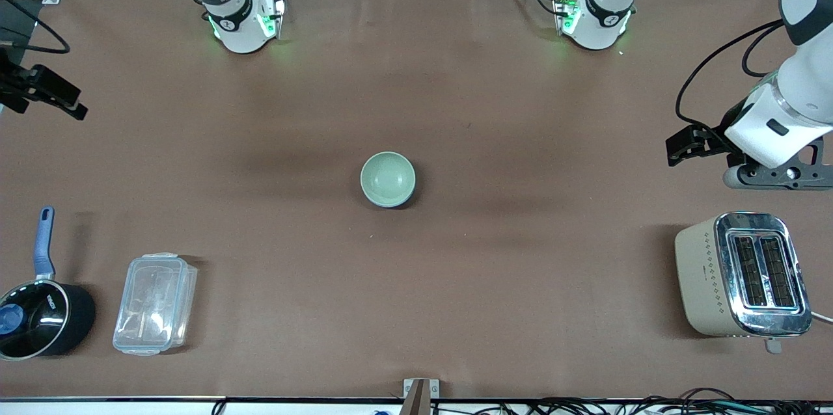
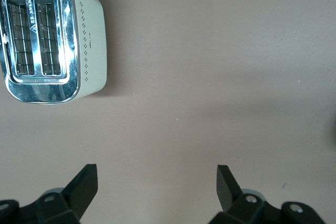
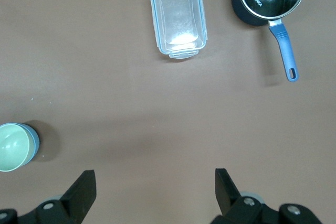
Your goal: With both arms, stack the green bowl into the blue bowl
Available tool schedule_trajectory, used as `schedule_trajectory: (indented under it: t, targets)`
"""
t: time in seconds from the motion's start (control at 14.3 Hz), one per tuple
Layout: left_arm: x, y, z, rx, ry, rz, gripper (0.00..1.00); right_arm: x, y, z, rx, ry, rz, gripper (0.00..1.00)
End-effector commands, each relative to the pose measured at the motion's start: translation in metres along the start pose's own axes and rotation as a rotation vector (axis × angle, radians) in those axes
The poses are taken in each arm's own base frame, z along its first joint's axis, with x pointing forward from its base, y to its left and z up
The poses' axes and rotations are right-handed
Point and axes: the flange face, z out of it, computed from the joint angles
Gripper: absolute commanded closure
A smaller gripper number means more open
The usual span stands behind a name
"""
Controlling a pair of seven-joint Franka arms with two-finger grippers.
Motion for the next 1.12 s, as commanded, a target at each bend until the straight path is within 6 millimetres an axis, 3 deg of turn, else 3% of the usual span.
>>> schedule_trajectory:
  t: [0.0, 0.28, 0.35, 0.63, 0.77, 1.05]
  targets:
    - [-0.006, 0.005, -0.005, -0.004, 0.003, 0.013, 0.0, 0.003, 0.0, 0.001, 0.013, -0.011, -0.018, 0.0]
    - [-0.012, 0.01, -0.016, -0.01, 0.018, 0.03, 0.0, 0.003, 0.001, 0.003, 0.013, -0.015, -0.047, 0.0]
    - [-0.021, 0.015, -0.023, -0.012, 0.019, 0.028, 0.0, 0.003, 0.001, 0.003, 0.012, -0.015, -0.047, 0.0]
    - [-0.038, 0.023, -0.022, -0.029, 0.037, 0.025, 0.0, 0.001, 0.001, 0.004, 0.011, -0.033, -0.048, 0.0]
    - [-0.057, 0.027, -0.017, -0.01, 0.065, 0.028, 0.0, 0.0, 0.0, 0.005, 0.011, -0.041, -0.049, 0.0]
    - [-0.055, 0.014, -0.024, -0.01, 0.069, 0.041, 0.0, 0.0, 0.0, 0.005, 0.011, -0.041, -0.049, 0.0]
